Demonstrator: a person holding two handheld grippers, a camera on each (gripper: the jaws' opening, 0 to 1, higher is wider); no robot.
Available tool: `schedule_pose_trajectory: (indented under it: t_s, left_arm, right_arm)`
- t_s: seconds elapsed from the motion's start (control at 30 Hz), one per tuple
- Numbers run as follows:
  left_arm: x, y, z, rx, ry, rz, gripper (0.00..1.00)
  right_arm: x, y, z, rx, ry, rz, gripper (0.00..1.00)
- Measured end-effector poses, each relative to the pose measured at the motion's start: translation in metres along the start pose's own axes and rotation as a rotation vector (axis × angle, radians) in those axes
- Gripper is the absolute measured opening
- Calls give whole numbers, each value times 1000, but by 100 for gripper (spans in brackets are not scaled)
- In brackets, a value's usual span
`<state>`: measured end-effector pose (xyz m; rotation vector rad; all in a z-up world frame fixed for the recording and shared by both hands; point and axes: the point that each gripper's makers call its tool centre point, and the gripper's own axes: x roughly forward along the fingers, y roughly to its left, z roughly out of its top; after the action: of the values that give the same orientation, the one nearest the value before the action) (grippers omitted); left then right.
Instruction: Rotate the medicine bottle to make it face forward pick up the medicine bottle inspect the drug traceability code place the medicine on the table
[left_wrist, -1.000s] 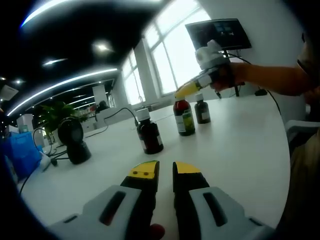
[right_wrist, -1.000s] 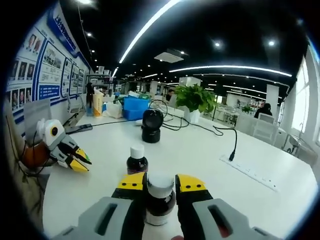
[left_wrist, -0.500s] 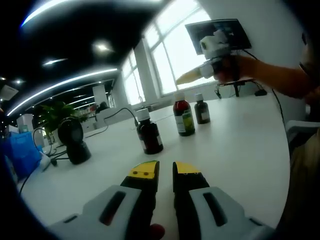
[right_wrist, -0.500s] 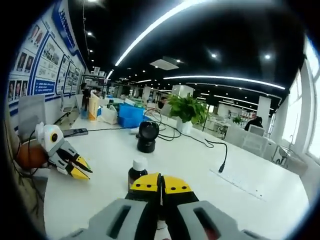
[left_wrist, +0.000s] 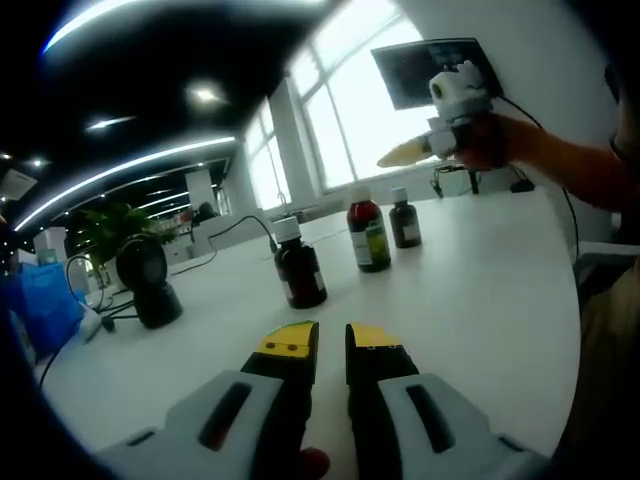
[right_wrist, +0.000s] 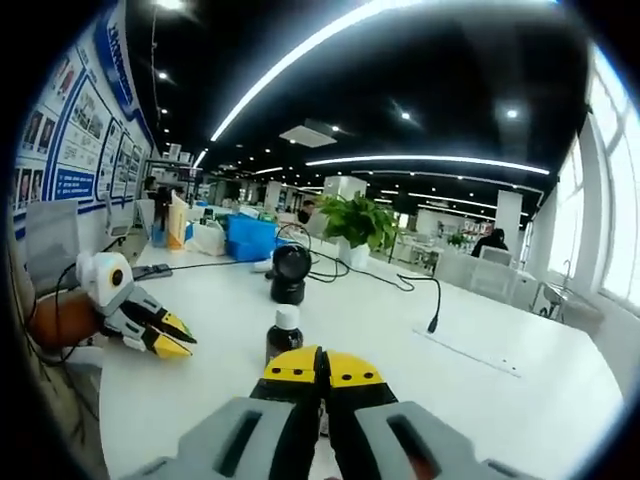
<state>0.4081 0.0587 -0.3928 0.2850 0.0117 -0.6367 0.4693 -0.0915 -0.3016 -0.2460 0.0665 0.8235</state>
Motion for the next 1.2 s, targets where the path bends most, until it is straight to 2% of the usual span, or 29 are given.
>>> schedule_pose_trajectory:
  t_s: [0.37, 0.63, 1.1, 1.2]
  left_arm:
    - [0, 2, 0, -7, -2, 8, 5]
    - [0, 3, 0, -10, -3, 11, 5]
    - [-1, 2, 2, -9, -9, 13, 5]
    - [-1, 3, 2, -13, -11, 16, 5]
  right_arm:
    - [-26, 8, -28, 48, -1, -40, 0]
    - [-46, 8, -53, 124, -12, -81, 0]
    - [-73, 9, -86, 95, -8, -142, 0]
    - [-78, 9, -88, 114, -28, -148, 0]
